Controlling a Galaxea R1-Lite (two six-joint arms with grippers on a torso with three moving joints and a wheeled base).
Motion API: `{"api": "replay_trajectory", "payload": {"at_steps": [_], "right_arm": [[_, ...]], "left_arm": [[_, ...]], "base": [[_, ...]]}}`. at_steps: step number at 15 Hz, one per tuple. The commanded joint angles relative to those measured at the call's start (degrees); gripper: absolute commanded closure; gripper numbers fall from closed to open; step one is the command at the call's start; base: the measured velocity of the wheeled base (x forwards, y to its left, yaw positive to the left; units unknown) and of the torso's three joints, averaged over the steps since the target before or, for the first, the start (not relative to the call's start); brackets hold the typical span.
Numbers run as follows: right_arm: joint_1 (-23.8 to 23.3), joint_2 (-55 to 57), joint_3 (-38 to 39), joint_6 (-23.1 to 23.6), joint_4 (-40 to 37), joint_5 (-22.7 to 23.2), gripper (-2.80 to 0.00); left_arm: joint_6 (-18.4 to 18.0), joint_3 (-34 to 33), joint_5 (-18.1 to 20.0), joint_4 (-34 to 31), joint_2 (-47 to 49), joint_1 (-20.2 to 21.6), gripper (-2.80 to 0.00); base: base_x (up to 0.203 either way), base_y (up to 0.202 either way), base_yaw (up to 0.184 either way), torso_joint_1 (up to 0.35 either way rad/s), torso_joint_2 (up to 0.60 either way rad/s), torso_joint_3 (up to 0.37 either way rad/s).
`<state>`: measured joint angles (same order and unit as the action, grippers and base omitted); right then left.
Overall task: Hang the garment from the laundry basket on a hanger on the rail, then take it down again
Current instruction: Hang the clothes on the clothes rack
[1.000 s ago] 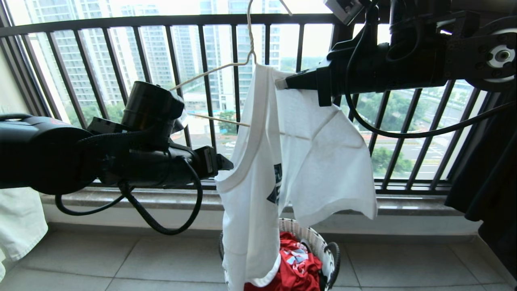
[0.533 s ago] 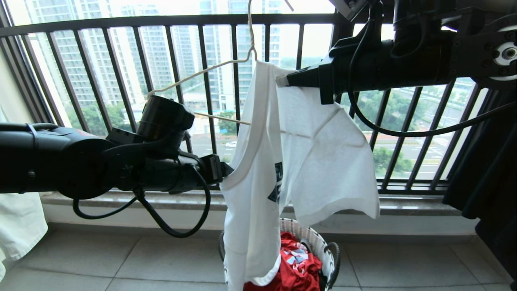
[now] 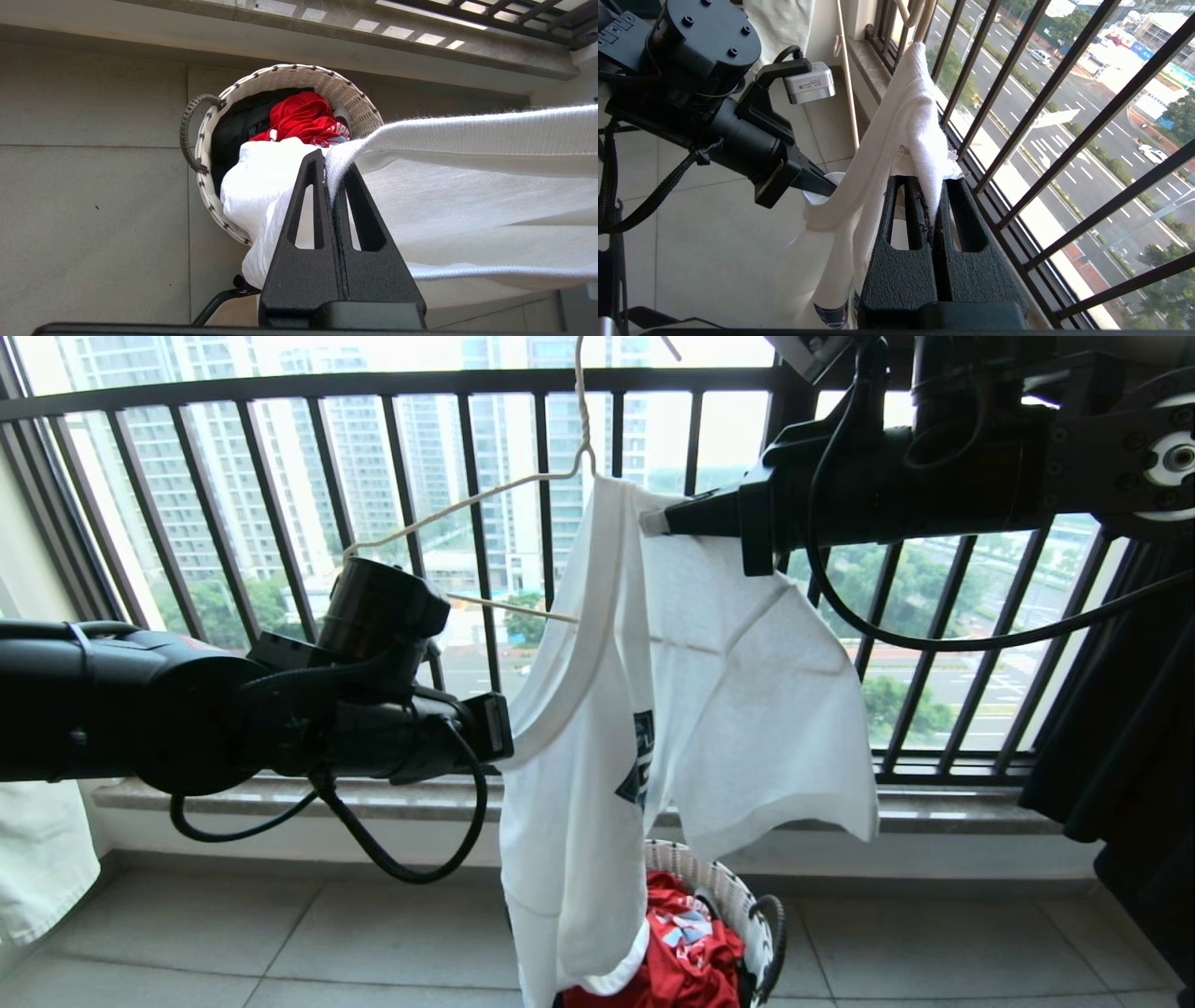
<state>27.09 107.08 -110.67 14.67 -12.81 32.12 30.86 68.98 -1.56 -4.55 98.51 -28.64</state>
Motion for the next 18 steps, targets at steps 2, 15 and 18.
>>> {"api": "replay_trajectory", "payload": {"at_steps": [2,15,18], "right_arm": [[-0.18,-0.12,1.23,0.1,-0.11,0.14,0.0],[-3.09,-2.37,5.82,1.24,0.16,0.47,0.0],[-3.6,-2.58,6.59,1.33,0.24,0.49,0.0]], "left_arm": [[-0.08,0.67,0.07,-0.02,-0.51,1.89,0.0],[-1.24,4.57,0.24,-0.2,-0.33,10.43,0.0],[-1.57,4.76,0.24,-0.2,-0.51,11.49,0.0]], "base": [[0.0,0.0,0.0,0.0,0.0,0.0],[0.0,0.0,0.0,0.0,0.0,0.0],[0.0,0.0,0.0,0.0,0.0,0.0]]}}
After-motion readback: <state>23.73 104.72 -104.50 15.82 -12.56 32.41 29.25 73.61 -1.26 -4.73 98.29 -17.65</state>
